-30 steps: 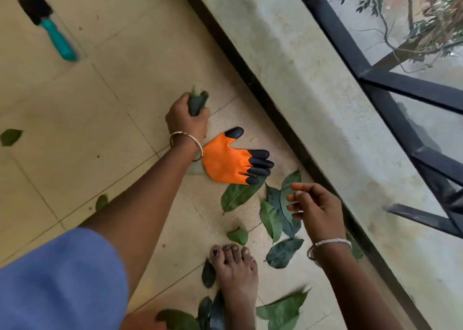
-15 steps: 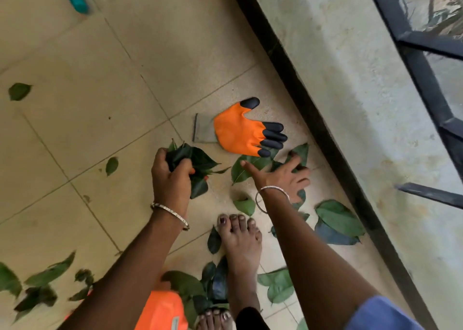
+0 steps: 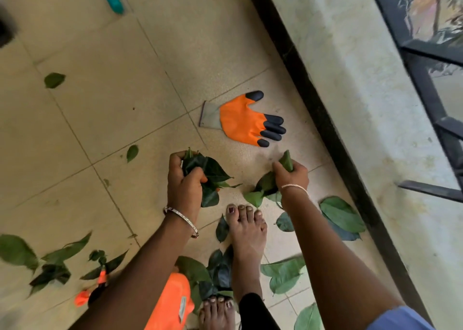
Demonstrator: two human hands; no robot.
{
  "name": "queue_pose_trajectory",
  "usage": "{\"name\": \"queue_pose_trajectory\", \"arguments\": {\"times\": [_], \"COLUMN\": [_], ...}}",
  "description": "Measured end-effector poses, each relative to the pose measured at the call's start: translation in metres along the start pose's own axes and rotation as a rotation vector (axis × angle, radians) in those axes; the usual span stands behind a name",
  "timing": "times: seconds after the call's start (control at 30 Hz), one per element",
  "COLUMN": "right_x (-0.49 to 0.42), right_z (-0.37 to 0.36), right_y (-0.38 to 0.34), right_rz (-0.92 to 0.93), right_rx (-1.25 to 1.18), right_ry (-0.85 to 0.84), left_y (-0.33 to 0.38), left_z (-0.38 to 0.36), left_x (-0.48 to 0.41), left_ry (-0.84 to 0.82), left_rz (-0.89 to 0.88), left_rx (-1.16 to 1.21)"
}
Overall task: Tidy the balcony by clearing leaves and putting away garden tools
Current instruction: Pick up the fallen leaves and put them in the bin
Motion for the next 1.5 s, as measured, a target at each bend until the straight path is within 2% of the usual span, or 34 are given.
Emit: {"name": "queue_pose_trajectory", "arguments": {"times": [0.07, 0.2, 0.3, 0.4, 0.53, 0.67, 0.8, 1.0, 1.17, 1.33, 1.5], "right_x": [0.021, 0.081, 0.139, 0.197, 0.280, 0.369, 0.466, 0.587, 0.663, 0.718, 0.759], "right_z": [0.022, 0.072, 0.119, 0.162, 0.219, 0.276, 0.346, 0.447, 0.515, 0.576, 0.633], "right_y": [0.001, -0.010, -0.023, -0.037, -0.066, -0.085, -0.091, -0.072, -0.037, 0.004, 0.058], "right_rz": [-0.070, -0.293, -0.357, -0.298, -0.123, -0.025, 0.056, 0.223, 0.339, 0.452, 0.554], "right_rx": [-0.211, -0.900, -1.084, -1.130, -1.111, -1.078, -1.090, -1.132, -1.198, -1.309, -1.392], "right_ry": [-0.054, -0.238, -0.364, -0.477, -0.625, -0.606, -0.663, -0.637, -0.542, -0.469, -0.325], "left_y": [0.014, 0.050, 0.089, 0.137, 0.207, 0.270, 0.344, 0.422, 0.454, 0.484, 0.500], "left_z": [0.004, 0.010, 0.012, 0.013, 0.017, 0.029, 0.051, 0.074, 0.080, 0.071, 0.057], "left_x": [0.013, 0.051, 0.089, 0.133, 0.202, 0.267, 0.352, 0.476, 0.566, 0.640, 0.711], "left_ry": [-0.022, -0.037, -0.060, -0.125, -0.200, -0.268, -0.340, -0.415, -0.474, -0.612, -0.745], "left_rz": [0.026, 0.072, 0.100, 0.100, 0.080, 0.088, 0.078, 0.023, 0.088, -0.021, -0.129], "left_rx": [0.008, 0.045, 0.070, 0.122, 0.184, 0.247, 0.297, 0.411, 0.376, 0.305, 0.264]}}
Point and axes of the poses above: each hand's wrist, its own x-axis away from the middle knuckle, its own z-axis out of the back of the hand, y = z × x, the point moved 1 cm from there along -x, towards the middle knuckle, and after that the axes turned 8 degrees about -z, right-handed, at the moved point
